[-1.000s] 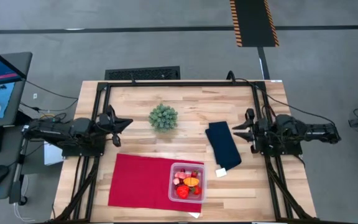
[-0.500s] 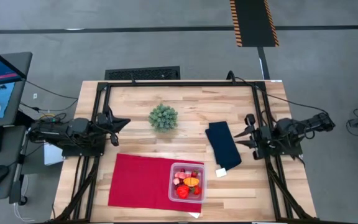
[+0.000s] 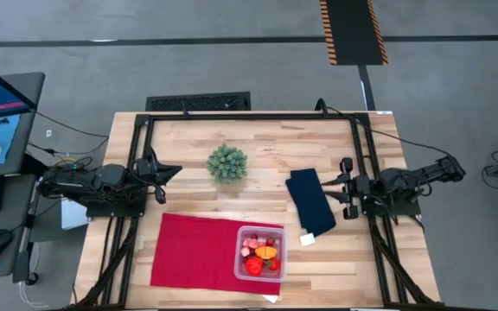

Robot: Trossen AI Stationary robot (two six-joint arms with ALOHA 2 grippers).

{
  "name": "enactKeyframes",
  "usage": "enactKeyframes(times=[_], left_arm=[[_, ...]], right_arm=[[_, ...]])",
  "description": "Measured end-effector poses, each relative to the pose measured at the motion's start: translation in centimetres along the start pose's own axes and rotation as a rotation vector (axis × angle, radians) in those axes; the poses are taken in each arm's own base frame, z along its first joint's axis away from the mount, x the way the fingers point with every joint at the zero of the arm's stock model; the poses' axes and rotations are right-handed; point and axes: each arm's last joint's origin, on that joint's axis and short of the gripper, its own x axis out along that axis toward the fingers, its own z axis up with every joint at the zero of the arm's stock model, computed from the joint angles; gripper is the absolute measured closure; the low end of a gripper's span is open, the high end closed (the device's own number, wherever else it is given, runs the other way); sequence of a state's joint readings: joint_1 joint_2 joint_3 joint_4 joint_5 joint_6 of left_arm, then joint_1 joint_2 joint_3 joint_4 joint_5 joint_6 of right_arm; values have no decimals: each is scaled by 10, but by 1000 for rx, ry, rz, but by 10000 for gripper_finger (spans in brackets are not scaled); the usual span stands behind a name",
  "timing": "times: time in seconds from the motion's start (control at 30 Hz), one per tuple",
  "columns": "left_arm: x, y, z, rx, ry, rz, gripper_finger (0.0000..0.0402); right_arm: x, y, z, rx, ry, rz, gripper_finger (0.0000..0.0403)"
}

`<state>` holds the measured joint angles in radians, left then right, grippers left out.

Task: Pick and placing Produce into tupperware
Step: Return to Home Position

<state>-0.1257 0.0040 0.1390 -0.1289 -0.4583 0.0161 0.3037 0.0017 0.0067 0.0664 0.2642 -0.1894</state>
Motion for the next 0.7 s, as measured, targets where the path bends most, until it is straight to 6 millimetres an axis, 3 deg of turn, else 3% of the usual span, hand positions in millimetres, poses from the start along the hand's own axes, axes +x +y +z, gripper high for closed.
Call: enactKeyframes(times=[0.27,0.4,0.7], left_arm=[[0,0,0,30,0,0,401],[0,0,-8,56,82,-1,402],[-2,1,-19,-39,186,11,401]], right_arm=[[1,-7,-2,-7,26,-112,283],[1,-8,-3,-3,33,-123,283],[1,-8,-3,-3,32,-121,283]])
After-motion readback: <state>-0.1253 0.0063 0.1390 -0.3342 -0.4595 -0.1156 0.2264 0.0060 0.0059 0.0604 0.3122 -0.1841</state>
